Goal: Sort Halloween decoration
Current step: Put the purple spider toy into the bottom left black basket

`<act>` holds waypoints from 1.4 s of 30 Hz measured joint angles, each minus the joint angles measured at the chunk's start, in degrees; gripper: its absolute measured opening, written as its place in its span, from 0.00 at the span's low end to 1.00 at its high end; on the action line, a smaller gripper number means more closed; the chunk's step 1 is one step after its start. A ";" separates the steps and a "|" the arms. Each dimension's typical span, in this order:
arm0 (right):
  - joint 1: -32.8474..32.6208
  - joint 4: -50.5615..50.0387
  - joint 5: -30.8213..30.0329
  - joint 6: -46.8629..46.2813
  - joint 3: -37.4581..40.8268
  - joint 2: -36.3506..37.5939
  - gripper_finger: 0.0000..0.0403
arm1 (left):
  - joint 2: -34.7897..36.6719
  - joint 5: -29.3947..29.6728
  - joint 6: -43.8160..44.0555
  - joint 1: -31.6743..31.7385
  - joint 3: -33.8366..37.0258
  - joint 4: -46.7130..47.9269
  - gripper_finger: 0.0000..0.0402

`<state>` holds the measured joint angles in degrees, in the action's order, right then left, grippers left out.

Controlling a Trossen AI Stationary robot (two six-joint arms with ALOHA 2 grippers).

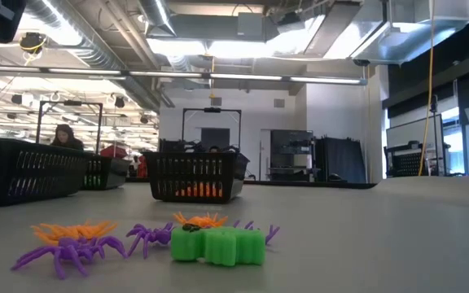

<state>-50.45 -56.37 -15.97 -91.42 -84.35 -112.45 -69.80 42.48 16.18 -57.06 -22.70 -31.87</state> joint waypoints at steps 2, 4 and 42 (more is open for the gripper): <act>0.01 5.00 -0.78 -0.76 4.41 2.84 0.38 | 0.00 0.00 -0.01 0.00 0.00 0.13 0.00; 0.01 8.71 -1.00 -0.89 7.39 4.50 0.38 | 0.00 -0.02 -0.17 0.00 0.00 0.39 0.00; 0.73 2.15 6.25 6.41 4.00 -3.72 0.06 | -1.49 0.31 4.71 0.26 -0.02 4.30 0.00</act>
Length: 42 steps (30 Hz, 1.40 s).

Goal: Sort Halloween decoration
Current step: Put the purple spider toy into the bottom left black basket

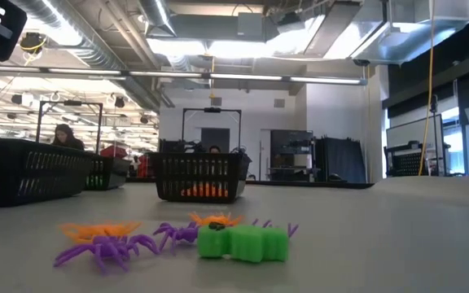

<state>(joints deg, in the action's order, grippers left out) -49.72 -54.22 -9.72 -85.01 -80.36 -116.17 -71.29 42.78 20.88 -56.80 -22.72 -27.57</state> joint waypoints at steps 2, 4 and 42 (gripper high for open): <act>-0.06 -3.34 -0.09 -0.05 -1.82 -0.10 0.03 | 0.02 0.00 0.00 0.00 0.00 0.00 0.00; -0.04 -5.97 -0.42 -0.07 -3.65 -0.03 0.01 | 0.00 0.00 -0.02 0.00 0.00 0.00 0.00; 24.68 64.92 -11.50 57.22 -11.82 -10.60 0.05 | -2.93 5.28 -2.47 0.28 0.06 -0.33 0.27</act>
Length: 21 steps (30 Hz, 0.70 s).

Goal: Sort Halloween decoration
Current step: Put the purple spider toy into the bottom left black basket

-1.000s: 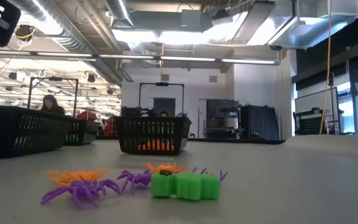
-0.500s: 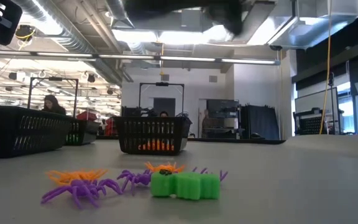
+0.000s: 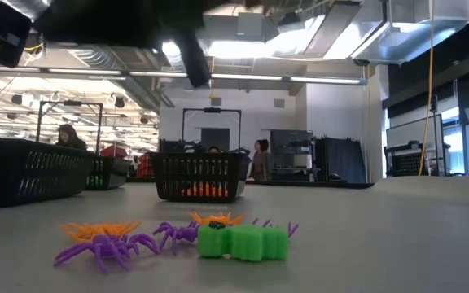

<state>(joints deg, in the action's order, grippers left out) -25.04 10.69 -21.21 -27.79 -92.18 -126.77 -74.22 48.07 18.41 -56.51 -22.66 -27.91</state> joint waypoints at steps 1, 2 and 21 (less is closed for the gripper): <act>-0.02 -0.04 -0.07 0.01 0.00 -0.68 0.05 | -0.27 0.15 0.41 0.08 0.01 -0.03 0.28; -0.04 0.26 -0.07 -0.17 0.00 -1.44 0.05 | -0.57 0.12 0.56 0.27 0.01 -0.17 0.29; -0.44 11.76 -0.77 3.02 -0.04 -3.68 0.05 | -1.37 -2.54 2.47 2.89 0.01 -0.19 0.31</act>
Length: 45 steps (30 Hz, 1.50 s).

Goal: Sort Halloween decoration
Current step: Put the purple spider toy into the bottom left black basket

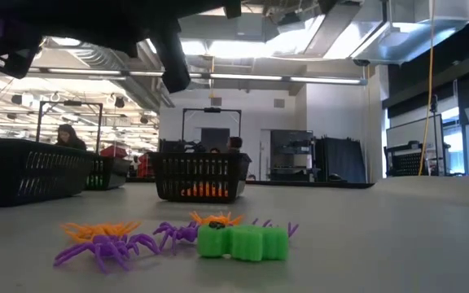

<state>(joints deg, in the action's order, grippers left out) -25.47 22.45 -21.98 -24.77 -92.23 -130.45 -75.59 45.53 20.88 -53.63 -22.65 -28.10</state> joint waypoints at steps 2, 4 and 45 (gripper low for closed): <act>0.00 0.38 -0.02 0.21 0.00 0.00 0.05 | 0.00 0.08 -0.02 0.00 0.00 0.00 0.31; 0.00 0.31 -0.02 0.21 0.00 0.00 0.05 | 0.00 0.21 -0.01 0.00 0.00 0.00 0.31; 0.75 -1.76 -0.87 0.63 0.02 0.02 0.05 | 0.02 -2.81 -1.92 1.14 -0.02 0.00 0.00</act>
<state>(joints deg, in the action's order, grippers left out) -24.72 20.69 -22.85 -24.14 -92.20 -130.43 -75.57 42.72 18.96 -52.49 -22.68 -28.10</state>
